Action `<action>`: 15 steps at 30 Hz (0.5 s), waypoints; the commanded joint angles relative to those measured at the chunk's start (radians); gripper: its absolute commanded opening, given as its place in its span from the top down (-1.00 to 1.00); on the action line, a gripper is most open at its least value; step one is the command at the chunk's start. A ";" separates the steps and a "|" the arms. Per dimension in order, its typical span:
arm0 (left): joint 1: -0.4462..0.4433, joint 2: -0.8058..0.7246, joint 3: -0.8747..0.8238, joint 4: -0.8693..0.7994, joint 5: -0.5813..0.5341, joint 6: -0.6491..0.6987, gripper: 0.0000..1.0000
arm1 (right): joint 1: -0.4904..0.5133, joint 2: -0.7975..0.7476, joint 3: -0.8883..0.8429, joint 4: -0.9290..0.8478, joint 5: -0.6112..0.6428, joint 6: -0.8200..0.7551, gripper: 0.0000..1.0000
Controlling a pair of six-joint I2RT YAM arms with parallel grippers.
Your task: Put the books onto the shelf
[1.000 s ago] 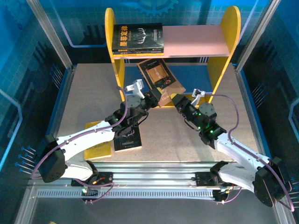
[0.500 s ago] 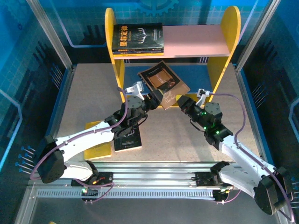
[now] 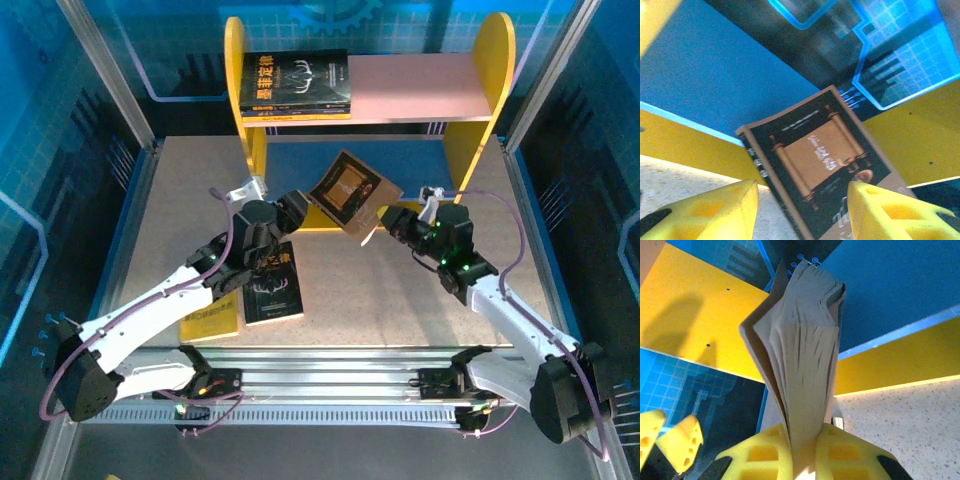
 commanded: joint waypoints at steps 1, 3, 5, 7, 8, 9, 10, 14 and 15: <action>0.023 -0.049 0.010 -0.115 -0.024 0.023 -0.02 | -0.045 0.035 0.096 0.065 -0.102 -0.056 0.87; 0.037 -0.066 0.003 -0.137 -0.016 0.025 -0.02 | -0.073 0.074 0.140 0.050 -0.158 -0.073 0.88; 0.047 -0.077 0.001 -0.160 -0.012 0.028 -0.02 | -0.098 0.109 0.185 0.037 -0.210 -0.093 0.88; 0.055 -0.082 0.004 -0.182 -0.011 0.037 -0.02 | -0.119 0.146 0.243 -0.014 -0.261 -0.118 0.88; 0.059 -0.084 0.007 -0.190 -0.008 0.046 -0.02 | -0.130 0.166 0.276 -0.043 -0.287 -0.133 0.88; 0.062 -0.082 0.011 -0.198 -0.001 0.055 -0.02 | -0.138 0.186 0.306 -0.076 -0.305 -0.153 0.88; 0.068 -0.079 0.017 -0.205 0.007 0.064 -0.03 | -0.144 0.202 0.333 -0.106 -0.322 -0.172 0.89; 0.100 -0.050 0.060 -0.259 0.068 0.113 -0.04 | -0.166 0.280 0.421 -0.162 -0.410 -0.222 0.89; 0.106 -0.042 0.071 -0.271 0.080 0.127 -0.04 | -0.171 0.301 0.438 -0.169 -0.434 -0.227 0.89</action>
